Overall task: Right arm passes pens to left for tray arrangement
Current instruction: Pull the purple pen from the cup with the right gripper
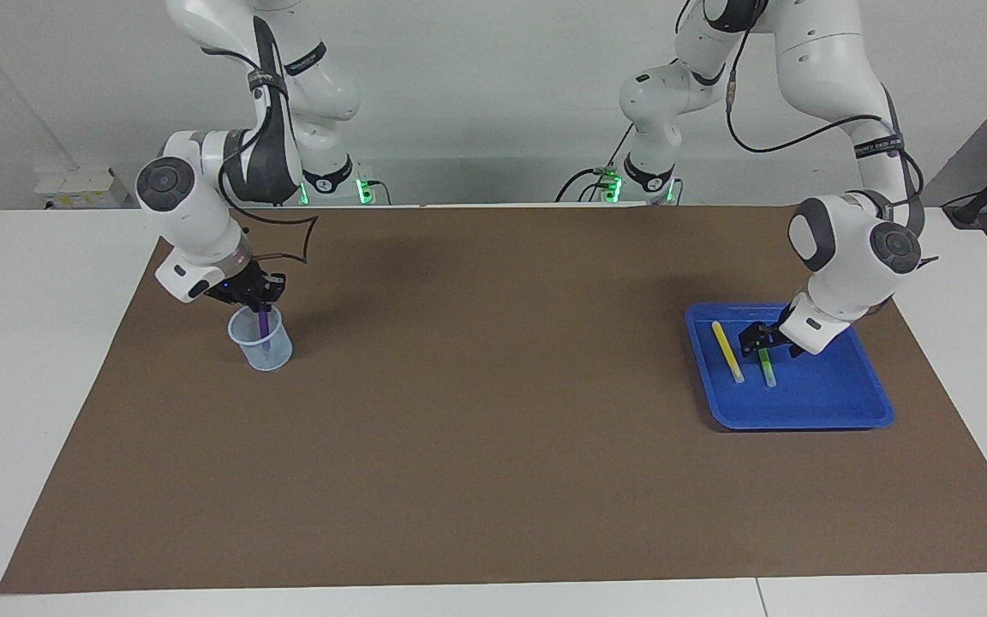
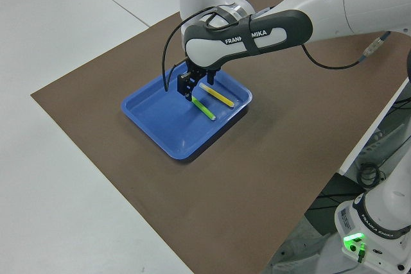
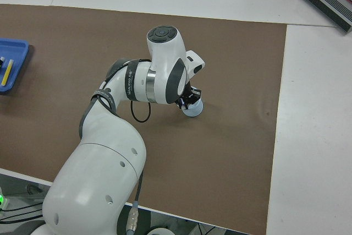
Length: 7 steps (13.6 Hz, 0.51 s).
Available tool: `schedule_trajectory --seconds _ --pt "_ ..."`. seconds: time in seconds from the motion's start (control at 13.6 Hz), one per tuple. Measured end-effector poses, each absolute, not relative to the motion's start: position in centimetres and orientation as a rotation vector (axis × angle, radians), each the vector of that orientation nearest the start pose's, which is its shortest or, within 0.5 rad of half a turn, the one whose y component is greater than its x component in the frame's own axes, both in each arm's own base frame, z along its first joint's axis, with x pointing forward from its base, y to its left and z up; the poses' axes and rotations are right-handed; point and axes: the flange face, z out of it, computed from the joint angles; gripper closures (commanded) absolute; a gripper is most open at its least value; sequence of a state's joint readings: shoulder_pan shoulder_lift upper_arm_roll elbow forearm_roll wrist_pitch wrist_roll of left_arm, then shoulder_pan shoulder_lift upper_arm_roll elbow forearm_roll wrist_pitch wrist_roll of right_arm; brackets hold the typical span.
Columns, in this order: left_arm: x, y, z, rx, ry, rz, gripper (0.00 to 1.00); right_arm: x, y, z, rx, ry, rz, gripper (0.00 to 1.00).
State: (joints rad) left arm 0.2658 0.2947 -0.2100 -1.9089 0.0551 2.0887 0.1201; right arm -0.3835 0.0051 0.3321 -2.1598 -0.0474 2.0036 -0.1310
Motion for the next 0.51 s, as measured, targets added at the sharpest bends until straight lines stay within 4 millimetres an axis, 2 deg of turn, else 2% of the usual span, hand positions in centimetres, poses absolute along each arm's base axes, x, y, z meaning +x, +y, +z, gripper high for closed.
schedule_trajectory --seconds 0.22,0.37,0.51 --pt "60.5 3.8 35.5 -3.179 0.12 0.21 0.0 52.0 -3.4 38.6 -3.131 -0.325 0.245 1.0" --pt "60.3 3.4 36.9 -3.231 0.041 0.215 0.0 52.9 -3.5 40.1 -3.117 -0.449 0.205 1.0" --pt "59.8 3.0 38.5 -3.243 -0.044 0.235 0.0 53.6 -3.5 42.6 -3.097 -0.55 0.214 1.0"
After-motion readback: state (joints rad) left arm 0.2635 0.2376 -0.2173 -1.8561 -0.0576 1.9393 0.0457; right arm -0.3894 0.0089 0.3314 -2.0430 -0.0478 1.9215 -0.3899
